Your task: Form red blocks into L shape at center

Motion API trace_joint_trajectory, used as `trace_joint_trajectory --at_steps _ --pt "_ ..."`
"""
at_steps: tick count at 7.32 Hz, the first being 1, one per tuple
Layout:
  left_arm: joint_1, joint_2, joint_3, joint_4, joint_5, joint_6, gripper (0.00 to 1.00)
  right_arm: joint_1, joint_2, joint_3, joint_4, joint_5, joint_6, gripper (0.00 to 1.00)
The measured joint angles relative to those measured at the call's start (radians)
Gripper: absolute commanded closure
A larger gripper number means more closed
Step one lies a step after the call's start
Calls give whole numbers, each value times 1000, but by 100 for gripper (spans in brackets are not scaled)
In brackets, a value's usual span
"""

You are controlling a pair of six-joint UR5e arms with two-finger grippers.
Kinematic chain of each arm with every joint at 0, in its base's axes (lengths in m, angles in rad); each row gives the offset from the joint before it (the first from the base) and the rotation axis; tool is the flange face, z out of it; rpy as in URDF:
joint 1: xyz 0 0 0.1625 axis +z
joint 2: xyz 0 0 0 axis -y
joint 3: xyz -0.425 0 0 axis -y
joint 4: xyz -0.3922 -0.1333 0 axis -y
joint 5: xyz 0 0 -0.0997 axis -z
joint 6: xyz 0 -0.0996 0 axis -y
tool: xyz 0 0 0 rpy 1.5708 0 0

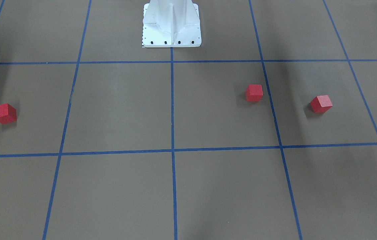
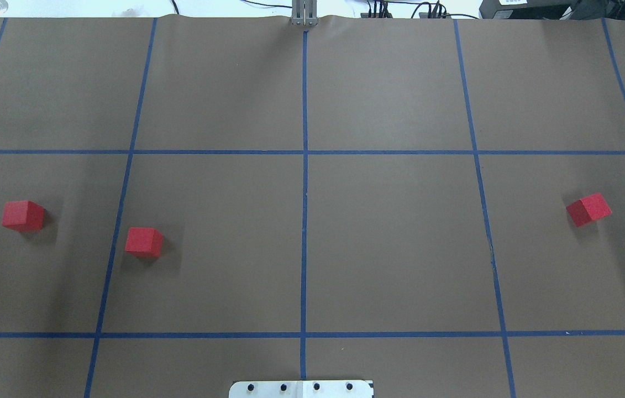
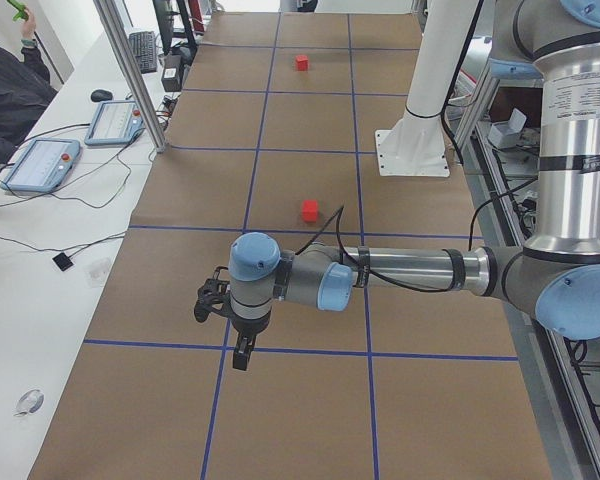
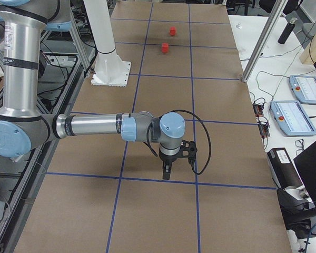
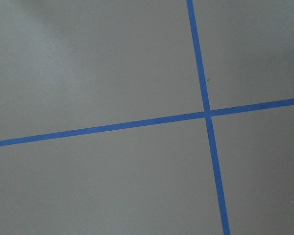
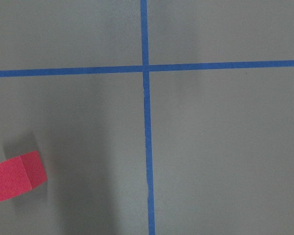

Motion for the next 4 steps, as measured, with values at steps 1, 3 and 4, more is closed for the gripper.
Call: trace_joint_trajectory --at_steps 1,3,4 --pt "0 3 -7 0 -1 0 0 0 0 -1 0 0 -4 1" --pt "-1 10 -21 -1 -5 0 0 0 0 -1 0 3 -5 1" --pt "-1 11 -24 0 -5 0 0 0 0 1 0 3 -3 1"
